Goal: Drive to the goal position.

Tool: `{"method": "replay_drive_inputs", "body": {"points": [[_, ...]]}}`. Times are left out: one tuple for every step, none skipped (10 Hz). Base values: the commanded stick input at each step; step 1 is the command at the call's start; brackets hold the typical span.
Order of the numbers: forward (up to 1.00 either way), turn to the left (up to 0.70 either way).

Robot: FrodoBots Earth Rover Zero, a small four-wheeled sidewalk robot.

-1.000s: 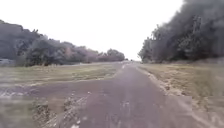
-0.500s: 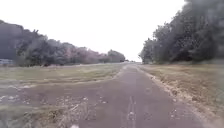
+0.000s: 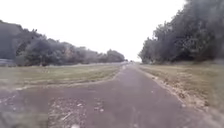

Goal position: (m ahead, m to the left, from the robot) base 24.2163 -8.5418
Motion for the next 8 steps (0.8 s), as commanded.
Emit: {"method": "replay_drive_inputs", "body": {"points": [[0.6, -0.12], [0.6, -0.14], [0.6, -0.14], [0.6, -0.14], [0.6, -0.14], [0.6, -0.14], [0.6, -0.14], [0.6, -0.14]]}}
